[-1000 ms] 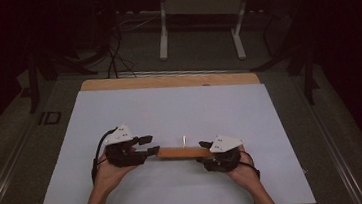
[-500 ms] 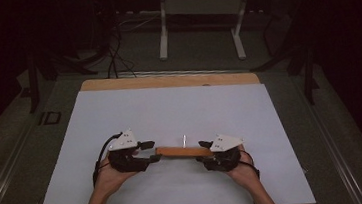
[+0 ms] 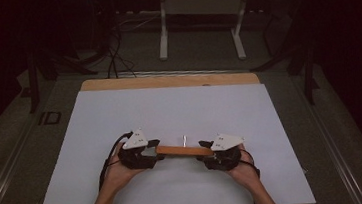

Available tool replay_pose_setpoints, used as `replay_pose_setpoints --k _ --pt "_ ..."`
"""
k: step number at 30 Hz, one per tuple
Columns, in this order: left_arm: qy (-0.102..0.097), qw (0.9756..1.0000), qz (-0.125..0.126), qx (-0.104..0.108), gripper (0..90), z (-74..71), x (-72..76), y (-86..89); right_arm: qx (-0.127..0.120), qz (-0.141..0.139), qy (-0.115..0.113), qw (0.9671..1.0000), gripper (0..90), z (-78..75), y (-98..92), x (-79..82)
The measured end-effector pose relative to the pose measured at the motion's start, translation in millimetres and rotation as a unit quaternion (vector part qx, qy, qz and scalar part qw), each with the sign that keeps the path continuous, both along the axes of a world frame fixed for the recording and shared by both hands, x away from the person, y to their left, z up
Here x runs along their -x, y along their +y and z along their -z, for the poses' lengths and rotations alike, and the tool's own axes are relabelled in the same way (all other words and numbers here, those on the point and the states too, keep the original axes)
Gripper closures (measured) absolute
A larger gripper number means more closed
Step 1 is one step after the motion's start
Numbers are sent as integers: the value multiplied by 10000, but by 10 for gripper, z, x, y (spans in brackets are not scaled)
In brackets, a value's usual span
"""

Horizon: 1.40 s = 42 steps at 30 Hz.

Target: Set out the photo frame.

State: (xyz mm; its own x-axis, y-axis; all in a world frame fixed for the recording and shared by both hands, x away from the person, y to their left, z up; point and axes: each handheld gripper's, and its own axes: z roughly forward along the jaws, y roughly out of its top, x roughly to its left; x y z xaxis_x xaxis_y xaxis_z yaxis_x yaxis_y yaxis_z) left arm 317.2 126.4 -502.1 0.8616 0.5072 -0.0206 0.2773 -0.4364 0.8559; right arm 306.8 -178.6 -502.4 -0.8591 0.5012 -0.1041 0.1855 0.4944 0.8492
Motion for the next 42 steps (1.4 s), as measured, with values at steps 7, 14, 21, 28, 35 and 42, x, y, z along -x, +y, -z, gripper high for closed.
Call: replay_pose_setpoints --k 7,14,21,28,35,42 --pt "-61 10000 40 -43 442 19 -61 -97 -113 3 110 9999 519 -4 -69 -31" --pt "-111 9999 15 -59 459 18 -64 -101 -163 79 148 9997 521 -7 -133 -42" --pt "-194 9997 -15 -151 469 15 -57 -115 -188 52 228 9995 539 -17 -205 -59" --pt "-257 9994 -35 -221 476 10 -50 -132 -199 6 268 9994 543 -21 -226 -73" --pt "-272 9994 -64 -204 481 8 -56 -145 -241 24 267 9993 542 -20 -239 -89" --pt "-264 9993 -114 -255 488 -12 -54 -169 -273 69 265 9993 539 -21 -251 -103"
